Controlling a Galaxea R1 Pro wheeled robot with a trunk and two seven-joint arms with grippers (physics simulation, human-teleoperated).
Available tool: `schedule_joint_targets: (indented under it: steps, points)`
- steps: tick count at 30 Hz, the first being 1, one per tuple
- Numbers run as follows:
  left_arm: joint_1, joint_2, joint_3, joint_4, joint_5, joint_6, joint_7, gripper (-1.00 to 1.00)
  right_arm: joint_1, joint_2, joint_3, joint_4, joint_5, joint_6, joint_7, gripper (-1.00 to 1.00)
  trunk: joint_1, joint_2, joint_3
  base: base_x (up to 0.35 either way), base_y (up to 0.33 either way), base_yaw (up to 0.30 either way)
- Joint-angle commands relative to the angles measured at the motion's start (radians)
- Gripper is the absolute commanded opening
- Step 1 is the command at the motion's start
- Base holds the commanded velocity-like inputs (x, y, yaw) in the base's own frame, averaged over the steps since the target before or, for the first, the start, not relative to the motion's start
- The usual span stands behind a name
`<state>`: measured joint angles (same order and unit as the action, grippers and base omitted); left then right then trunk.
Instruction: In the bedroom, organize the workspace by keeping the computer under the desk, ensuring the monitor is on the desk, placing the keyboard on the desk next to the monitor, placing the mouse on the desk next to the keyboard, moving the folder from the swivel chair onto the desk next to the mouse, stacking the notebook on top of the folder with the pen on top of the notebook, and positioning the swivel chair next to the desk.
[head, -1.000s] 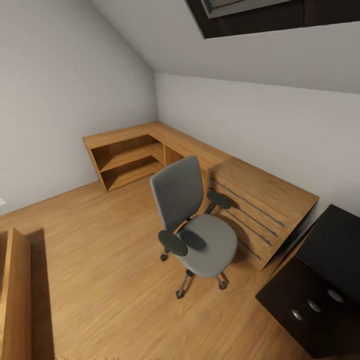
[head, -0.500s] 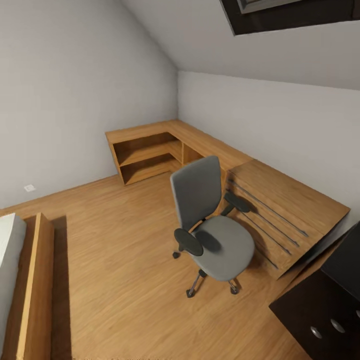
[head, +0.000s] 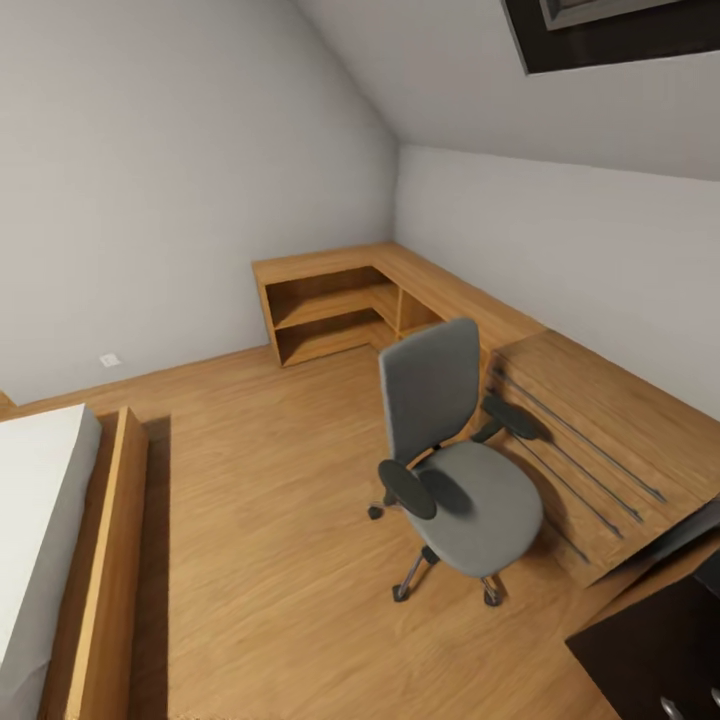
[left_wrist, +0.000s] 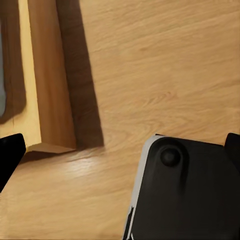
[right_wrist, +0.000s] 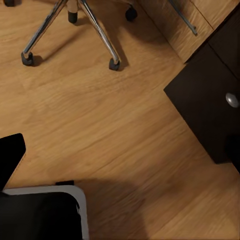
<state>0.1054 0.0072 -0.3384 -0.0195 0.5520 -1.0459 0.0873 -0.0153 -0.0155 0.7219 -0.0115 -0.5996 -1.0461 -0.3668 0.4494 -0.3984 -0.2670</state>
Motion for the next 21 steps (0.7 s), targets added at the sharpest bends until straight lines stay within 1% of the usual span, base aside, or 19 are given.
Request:
schedule_joint_targets:
  steps: [1, 2, 3, 4, 5, 7, 10, 13, 21]
  points:
    - [0.000, 0.000, -0.010, -0.003, 0.001, 0.015, 0.010, 1.00, 0.000, 0.000, -0.002, -0.002, -0.005, -0.001, -0.006, 1.00, 0.001, -0.002, 0.000, 0.000, 0.000, 0.161]
    - [0.000, 0.000, -0.010, -0.003, 0.001, 0.027, 0.010, 1.00, 0.000, 0.000, -0.008, -0.003, -0.005, -0.001, -0.005, 1.00, 0.001, -0.002, 0.001, 0.000, 0.000, 0.158]
    - [0.000, 0.000, -0.012, -0.003, 0.000, 0.065, 0.011, 1.00, 0.000, 0.000, -0.026, -0.004, -0.006, -0.001, -0.005, 1.00, 0.001, -0.002, 0.003, 0.000, 0.000, 0.152]
    - [0.000, 0.000, -0.012, -0.003, 0.000, 0.097, 0.012, 1.00, 0.000, 0.000, -0.033, -0.004, -0.006, -0.001, -0.005, 1.00, 0.001, -0.002, 0.004, 0.000, 0.000, 0.149]
    - [0.000, 0.000, -0.012, -0.004, -0.001, 0.113, 0.012, 1.00, 0.000, 0.000, -0.036, -0.004, -0.006, -0.001, -0.005, 1.00, 0.001, -0.002, 0.005, 0.000, 0.000, 0.147]
    - [0.000, 0.000, -0.013, -0.006, -0.003, 0.187, 0.011, 1.00, 0.000, 0.000, -0.042, -0.005, -0.006, -0.001, -0.005, 1.00, 0.001, -0.002, 0.008, 0.000, 0.000, 0.145]
    - [0.000, 0.001, -0.013, -0.008, -0.004, 0.235, 0.011, 1.00, 0.000, 0.000, -0.045, -0.005, -0.006, -0.001, -0.005, 1.00, 0.001, -0.002, 0.012, 0.000, 0.000, 0.144]
    - [0.000, 0.002, -0.013, -0.009, -0.004, 0.255, 0.011, 1.00, 0.000, 0.000, -0.046, -0.005, -0.006, -0.001, -0.005, 1.00, 0.001, -0.002, 0.017, 0.000, 0.000, 0.144]
    - [0.000, 0.003, -0.013, -0.010, -0.004, 0.269, 0.010, 1.00, 0.000, -0.001, -0.048, -0.004, -0.006, -0.001, -0.006, 1.00, 0.001, -0.002, 0.028, 0.000, 0.000, 0.143]
